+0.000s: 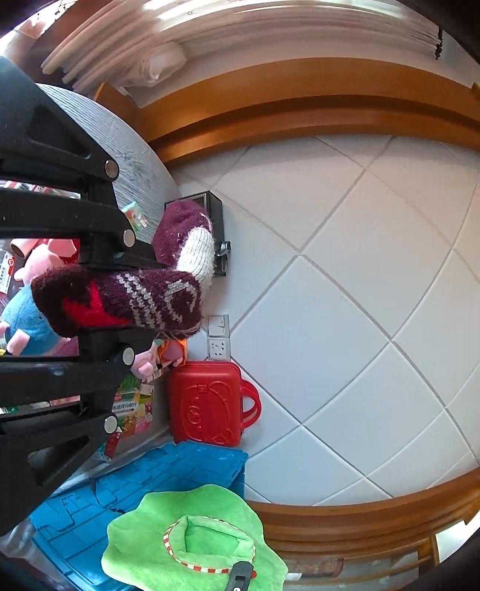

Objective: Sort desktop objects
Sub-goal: 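Carry the green frog and maroon sock into the blue crate and open both tools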

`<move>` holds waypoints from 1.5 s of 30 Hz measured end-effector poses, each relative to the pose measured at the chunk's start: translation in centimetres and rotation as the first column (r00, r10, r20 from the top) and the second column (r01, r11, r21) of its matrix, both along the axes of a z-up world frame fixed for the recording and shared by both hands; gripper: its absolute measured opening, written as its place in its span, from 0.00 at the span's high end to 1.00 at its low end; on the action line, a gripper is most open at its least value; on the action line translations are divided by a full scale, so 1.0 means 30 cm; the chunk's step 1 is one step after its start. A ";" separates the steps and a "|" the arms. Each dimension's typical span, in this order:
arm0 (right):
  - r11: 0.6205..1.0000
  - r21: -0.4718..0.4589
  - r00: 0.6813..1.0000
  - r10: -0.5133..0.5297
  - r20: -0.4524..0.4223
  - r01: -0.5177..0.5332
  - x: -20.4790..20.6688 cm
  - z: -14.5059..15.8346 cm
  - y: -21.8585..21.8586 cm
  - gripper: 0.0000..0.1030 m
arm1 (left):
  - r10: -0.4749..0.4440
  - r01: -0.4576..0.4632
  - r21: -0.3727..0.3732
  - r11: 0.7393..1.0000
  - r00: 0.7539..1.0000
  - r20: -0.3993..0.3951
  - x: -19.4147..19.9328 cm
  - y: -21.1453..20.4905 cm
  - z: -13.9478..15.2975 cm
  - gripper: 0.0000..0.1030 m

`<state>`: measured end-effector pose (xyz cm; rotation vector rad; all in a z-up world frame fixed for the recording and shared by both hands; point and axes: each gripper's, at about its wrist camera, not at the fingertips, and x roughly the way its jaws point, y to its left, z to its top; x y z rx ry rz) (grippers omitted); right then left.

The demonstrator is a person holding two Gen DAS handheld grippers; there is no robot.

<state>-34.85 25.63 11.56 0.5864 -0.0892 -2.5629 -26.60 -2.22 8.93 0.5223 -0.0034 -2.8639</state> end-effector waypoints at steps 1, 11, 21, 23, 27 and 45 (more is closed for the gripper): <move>1.000 0.004 1.000 -0.008 -0.010 0.008 0.009 0.027 0.018 0.81 | -0.018 0.018 -0.004 1.000 1.000 -0.009 0.000 0.017 0.015 0.82; 0.982 0.052 0.979 -0.176 -0.105 0.183 0.041 0.213 0.300 0.81 | -0.204 0.203 -0.025 0.979 0.977 -0.061 -0.090 0.353 0.167 0.82; 0.971 0.152 0.972 -0.155 -0.178 0.183 -0.160 0.304 0.700 0.81 | -0.325 0.327 0.014 0.945 0.943 -0.076 -0.296 0.943 0.313 0.82; 0.972 0.176 0.978 -0.123 -0.170 0.153 -0.246 0.303 0.777 0.81 | -0.338 0.339 0.054 0.939 0.941 -0.037 -0.378 1.064 0.331 0.82; 0.968 0.234 0.993 -0.067 -0.095 0.088 -0.448 0.260 0.892 0.81 | -0.337 0.327 0.108 0.939 0.937 0.095 -0.555 1.279 0.306 0.82; 0.954 0.301 0.972 -0.083 0.222 0.013 -0.733 -0.041 1.181 0.08 | -0.185 0.196 0.017 0.980 0.887 0.423 -0.753 1.565 0.040 0.55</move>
